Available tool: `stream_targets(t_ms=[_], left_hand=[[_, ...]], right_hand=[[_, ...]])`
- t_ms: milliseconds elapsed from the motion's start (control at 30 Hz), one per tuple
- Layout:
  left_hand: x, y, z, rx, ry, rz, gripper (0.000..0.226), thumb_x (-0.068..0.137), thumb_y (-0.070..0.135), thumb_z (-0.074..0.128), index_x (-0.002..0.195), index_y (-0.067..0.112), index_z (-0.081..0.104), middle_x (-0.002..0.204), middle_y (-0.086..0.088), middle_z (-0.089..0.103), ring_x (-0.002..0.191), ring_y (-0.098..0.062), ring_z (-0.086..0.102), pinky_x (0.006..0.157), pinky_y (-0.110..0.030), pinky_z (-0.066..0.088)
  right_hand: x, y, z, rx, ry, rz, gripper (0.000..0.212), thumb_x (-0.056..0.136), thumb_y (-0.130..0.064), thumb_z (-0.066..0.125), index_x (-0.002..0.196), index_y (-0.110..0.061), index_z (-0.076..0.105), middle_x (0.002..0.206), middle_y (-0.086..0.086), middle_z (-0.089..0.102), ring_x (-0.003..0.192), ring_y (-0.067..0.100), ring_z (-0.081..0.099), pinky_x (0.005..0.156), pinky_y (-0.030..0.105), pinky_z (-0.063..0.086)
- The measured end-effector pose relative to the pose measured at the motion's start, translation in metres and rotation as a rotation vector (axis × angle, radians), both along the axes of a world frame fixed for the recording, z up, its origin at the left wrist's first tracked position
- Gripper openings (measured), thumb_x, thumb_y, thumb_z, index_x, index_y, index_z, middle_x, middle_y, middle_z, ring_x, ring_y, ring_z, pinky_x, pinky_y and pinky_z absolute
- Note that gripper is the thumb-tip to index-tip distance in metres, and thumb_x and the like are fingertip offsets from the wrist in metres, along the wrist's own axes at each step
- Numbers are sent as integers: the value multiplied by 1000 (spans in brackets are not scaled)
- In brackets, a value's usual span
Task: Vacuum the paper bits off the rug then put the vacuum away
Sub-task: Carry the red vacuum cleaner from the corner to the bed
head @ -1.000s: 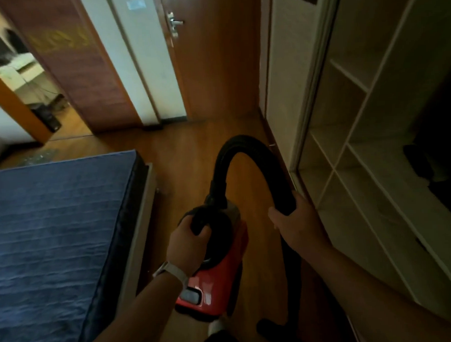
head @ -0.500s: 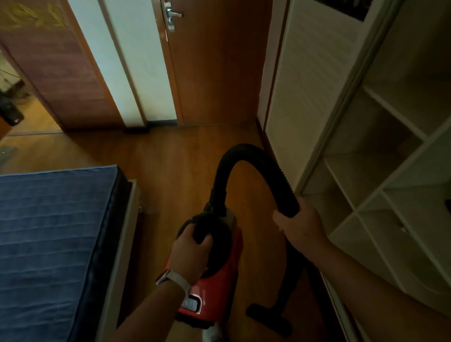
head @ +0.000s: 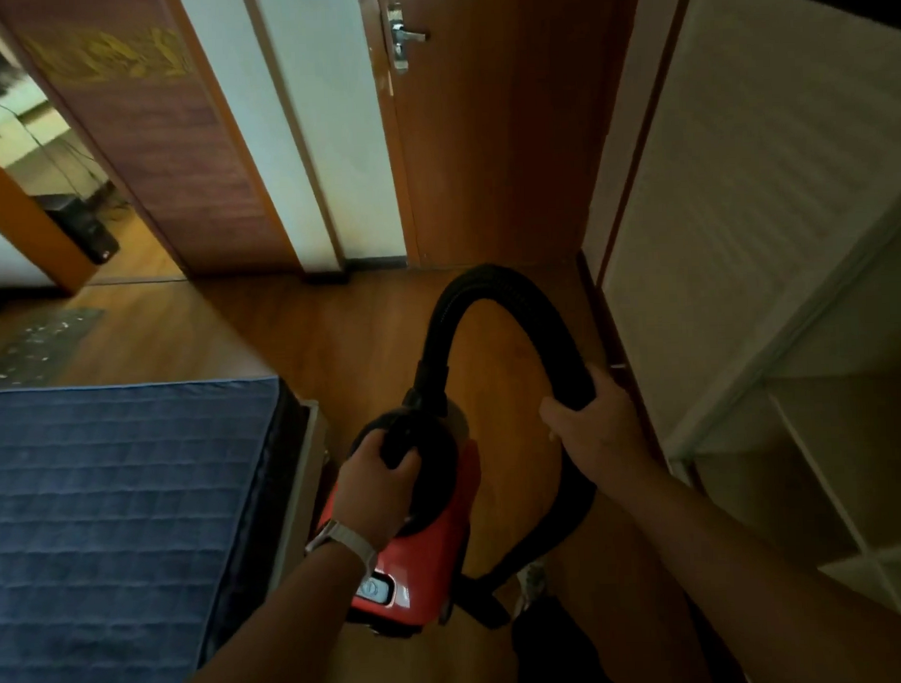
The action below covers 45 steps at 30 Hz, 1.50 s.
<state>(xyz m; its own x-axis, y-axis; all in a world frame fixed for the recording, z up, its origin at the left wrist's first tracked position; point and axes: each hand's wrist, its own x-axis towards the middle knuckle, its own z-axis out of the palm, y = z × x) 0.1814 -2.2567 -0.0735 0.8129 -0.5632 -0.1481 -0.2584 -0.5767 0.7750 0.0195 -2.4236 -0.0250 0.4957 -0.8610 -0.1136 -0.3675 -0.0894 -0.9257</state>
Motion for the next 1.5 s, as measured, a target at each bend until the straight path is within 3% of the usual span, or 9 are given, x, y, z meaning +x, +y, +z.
stream_targets(t_ms=[100,233,400,600,867,967,1100,1300,1500], left_hand=[[37,-37,-4,13,-3,84,11,89,25,63,99,25,59,80,10,63,72,-4,59,56,-21,40],[81,-90,8,35,-12,189,11,88,22,63,97,25,58,82,9,63,75,-8,60,56,-18,38],[140,-146,21,54,-66,299,22,88,25,64,109,20,61,91,-1,65,76,-15,57,64,-25,41],[204,-191,29,27,-100,395,29,88,25,64,116,18,61,87,2,62,70,-11,55,56,-21,39],[322,-251,-6,65,-49,375,25,86,27,64,109,18,64,79,4,62,61,1,52,49,-15,35],[377,-276,-18,60,-22,345,21,87,26,65,105,17,63,76,5,62,58,2,50,49,-16,36],[455,-301,-17,16,11,311,12,89,25,64,99,20,60,72,9,59,59,-1,54,47,-14,34],[562,-315,8,-43,-7,317,16,91,24,62,105,17,59,82,2,64,68,-7,59,53,-20,43],[648,-318,22,1,-78,403,12,90,24,63,98,25,55,69,15,51,58,3,47,48,-14,31]], right_hand=[[51,-46,-4,19,-3,74,14,82,0,66,91,6,58,77,19,58,63,22,52,49,15,44],[116,-112,-7,92,-33,179,12,79,-2,66,81,-2,55,74,13,55,60,20,51,53,26,45],[187,-181,3,98,-41,289,15,84,-1,64,91,-11,56,80,10,58,60,16,54,44,13,41],[260,-229,14,67,-47,360,17,86,-3,65,97,-12,56,82,10,59,61,14,55,48,17,42],[375,-293,3,9,53,356,15,86,-5,67,97,-12,59,82,10,60,61,14,54,42,9,40],[427,-317,0,-29,106,350,14,86,-7,68,96,-11,59,83,10,61,63,15,54,47,12,42],[504,-336,6,-67,138,338,12,83,-10,68,88,-9,58,78,10,57,62,18,52,56,26,45],[609,-348,24,-109,71,337,12,85,-12,69,88,-11,57,79,12,59,65,18,54,57,23,44],[705,-360,27,-69,42,410,12,82,-12,67,91,-11,59,87,22,64,64,19,56,56,27,47]])
